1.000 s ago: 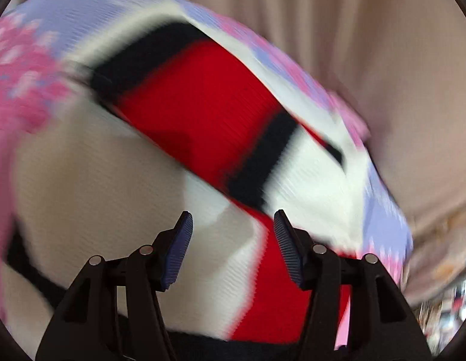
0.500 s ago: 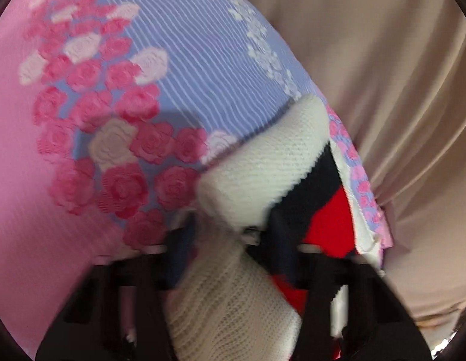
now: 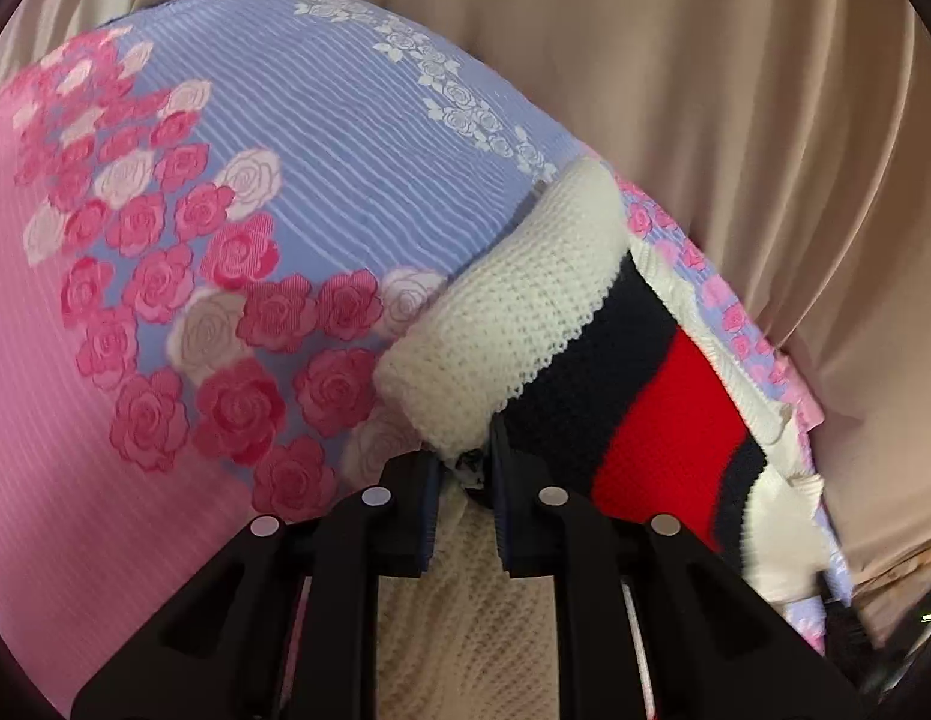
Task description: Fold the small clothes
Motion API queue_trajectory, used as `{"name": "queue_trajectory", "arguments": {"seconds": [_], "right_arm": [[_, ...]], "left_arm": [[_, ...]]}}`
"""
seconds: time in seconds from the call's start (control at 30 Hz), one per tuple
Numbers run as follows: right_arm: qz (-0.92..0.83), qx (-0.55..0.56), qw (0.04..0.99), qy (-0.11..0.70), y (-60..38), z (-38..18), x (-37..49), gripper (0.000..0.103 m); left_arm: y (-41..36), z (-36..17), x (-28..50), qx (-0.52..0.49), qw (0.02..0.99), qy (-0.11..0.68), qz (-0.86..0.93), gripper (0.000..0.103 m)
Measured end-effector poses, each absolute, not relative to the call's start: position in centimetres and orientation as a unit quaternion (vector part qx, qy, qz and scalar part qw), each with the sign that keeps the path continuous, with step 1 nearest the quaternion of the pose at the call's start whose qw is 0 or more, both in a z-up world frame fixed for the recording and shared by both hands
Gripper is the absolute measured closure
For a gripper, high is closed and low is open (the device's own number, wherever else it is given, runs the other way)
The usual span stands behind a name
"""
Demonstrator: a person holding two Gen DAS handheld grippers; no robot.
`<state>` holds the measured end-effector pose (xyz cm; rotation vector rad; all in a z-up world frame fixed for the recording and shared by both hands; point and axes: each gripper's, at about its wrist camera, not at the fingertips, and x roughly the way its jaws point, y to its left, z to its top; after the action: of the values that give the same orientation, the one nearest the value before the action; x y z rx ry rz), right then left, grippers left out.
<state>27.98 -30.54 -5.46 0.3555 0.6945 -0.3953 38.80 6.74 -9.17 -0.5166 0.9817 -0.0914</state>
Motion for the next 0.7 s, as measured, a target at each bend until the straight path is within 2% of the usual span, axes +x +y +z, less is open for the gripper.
{"name": "queue_trajectory", "arguments": {"seconds": [0.1,0.27,0.3,0.33,0.37,0.4,0.47,0.6,0.7], "right_arm": [[-0.204,0.174,0.865,0.425,-32.0,-10.0,30.0,0.098],[-0.199,0.174,0.888,0.377,-29.8,-5.5,26.0,0.092],[-0.204,0.163,0.889,0.376,-29.3,-4.8,24.2,0.083],[-0.211,0.156,0.887,0.38,-28.7,-4.5,22.4,0.069],[-0.216,0.153,0.884,0.386,-28.4,-4.4,20.5,0.063],[-0.219,0.153,0.878,0.397,-27.9,-4.7,17.8,0.058],[-0.223,0.161,0.862,0.426,-27.8,-5.5,13.3,0.056],[-0.229,0.21,0.817,0.485,-26.7,-9.0,2.8,0.055],[-0.225,0.253,0.793,0.506,-25.6,-11.2,-1.8,0.054]], "left_arm": [[6.4,-9.4,38.9,-0.236,0.852,0.466,-0.04,0.088],[7.1,-7.9,37.0,-0.22,0.856,0.464,-0.064,0.082],[7.6,-7.5,36.2,-0.215,0.856,0.464,-0.069,0.078],[8.3,-7.1,34.9,-0.206,0.856,0.468,-0.079,0.069],[8.7,-6.9,34.1,-0.2,0.855,0.471,-0.082,0.057],[9.5,-6.8,32.3,-0.189,0.854,0.478,-0.083,0.053],[10.8,-7.2,29.4,-0.171,0.849,0.493,-0.079,0.038],[13.7,-9.4,22.2,-0.17,0.823,0.538,-0.072,0.037],[14.0,-10.9,18.2,-0.189,0.808,0.552,-0.076,0.036]]}}
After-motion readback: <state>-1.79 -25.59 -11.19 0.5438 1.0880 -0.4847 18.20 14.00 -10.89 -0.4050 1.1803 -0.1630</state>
